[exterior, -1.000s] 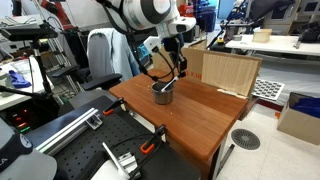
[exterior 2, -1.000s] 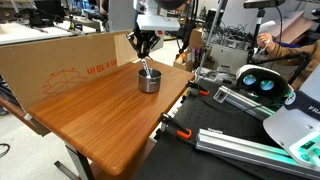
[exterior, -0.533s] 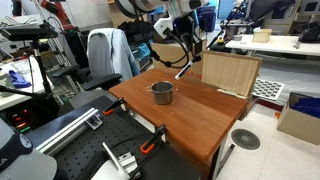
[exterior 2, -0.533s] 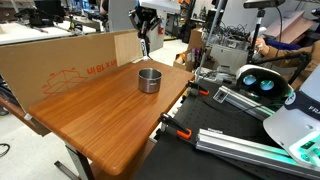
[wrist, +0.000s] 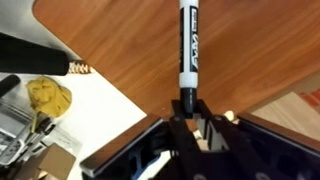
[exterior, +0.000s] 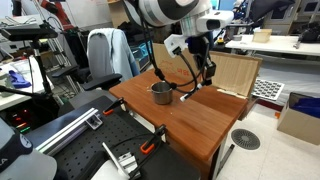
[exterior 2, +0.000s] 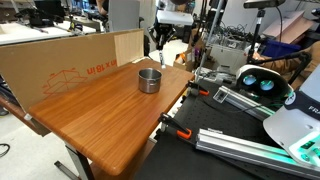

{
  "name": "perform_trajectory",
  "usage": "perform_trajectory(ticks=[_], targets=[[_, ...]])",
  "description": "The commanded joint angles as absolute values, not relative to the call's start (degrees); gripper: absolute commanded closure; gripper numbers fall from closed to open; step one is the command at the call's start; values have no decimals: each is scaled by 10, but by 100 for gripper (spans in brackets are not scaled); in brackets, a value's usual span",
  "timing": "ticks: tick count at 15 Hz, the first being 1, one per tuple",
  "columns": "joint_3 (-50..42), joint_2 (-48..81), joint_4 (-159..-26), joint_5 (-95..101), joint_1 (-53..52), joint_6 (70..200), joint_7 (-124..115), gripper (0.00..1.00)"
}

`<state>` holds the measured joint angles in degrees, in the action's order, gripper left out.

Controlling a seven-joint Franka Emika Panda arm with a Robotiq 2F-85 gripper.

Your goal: Remove the marker from the pot and put it on the table

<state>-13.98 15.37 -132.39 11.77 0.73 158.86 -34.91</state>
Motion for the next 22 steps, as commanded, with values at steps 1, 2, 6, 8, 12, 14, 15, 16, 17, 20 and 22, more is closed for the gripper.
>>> perform_trajectory(ticks=[1,2,6,8,12,14,15,16,17,20,22], targets=[[-154,181,-1321,102,15,1576,-319,95],[-160,191,-1321,103,16,1578,-316,95],[-154,220,-1323,82,26,1586,-280,95],[-149,237,-1318,72,26,1588,-264,95],[-137,265,-1308,57,25,1592,-234,95],[-134,280,-1302,53,23,1593,-227,95],[-124,284,-1300,40,31,1586,-217,95],[-125,289,-1298,38,28,1586,-217,95],[-124,293,-1295,32,27,1585,-214,95],[-121,289,-1295,26,29,1582,-202,50],[-118,287,-1292,16,31,1579,-198,35]])
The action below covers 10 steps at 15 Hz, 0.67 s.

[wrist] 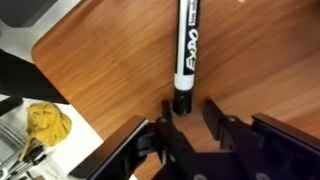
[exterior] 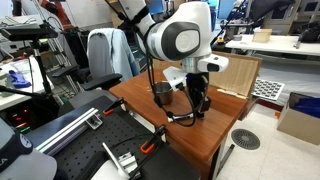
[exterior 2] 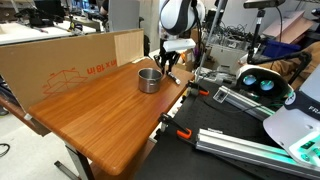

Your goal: Remove the marker from the pot and put it on the table

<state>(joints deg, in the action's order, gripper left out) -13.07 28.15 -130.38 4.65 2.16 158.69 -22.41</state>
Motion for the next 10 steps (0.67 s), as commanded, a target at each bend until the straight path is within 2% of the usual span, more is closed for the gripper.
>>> perform_trajectory(ticks=[1,5,10], targets=[[-116,287,-1290,10,32,1579,-196,27],[-112,280,-1286,-6,32,1578,-193,0],[-123,230,-1291,7,8,1565,-206,0]])
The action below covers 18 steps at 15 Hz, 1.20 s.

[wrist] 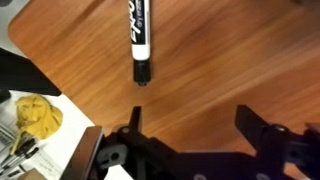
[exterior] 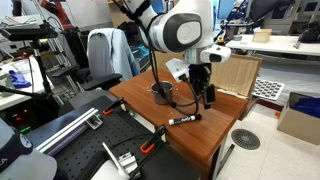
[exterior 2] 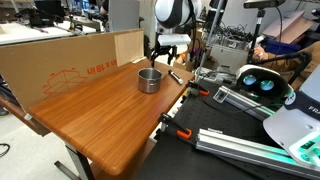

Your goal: Remove the marker from the pot and put it on the table

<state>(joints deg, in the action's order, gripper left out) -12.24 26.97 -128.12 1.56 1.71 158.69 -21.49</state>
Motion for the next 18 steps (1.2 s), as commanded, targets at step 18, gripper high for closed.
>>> perform_trajectory(ticks=[18], targets=[[-123,127,-1310,58,-18,1533,-252,0]])
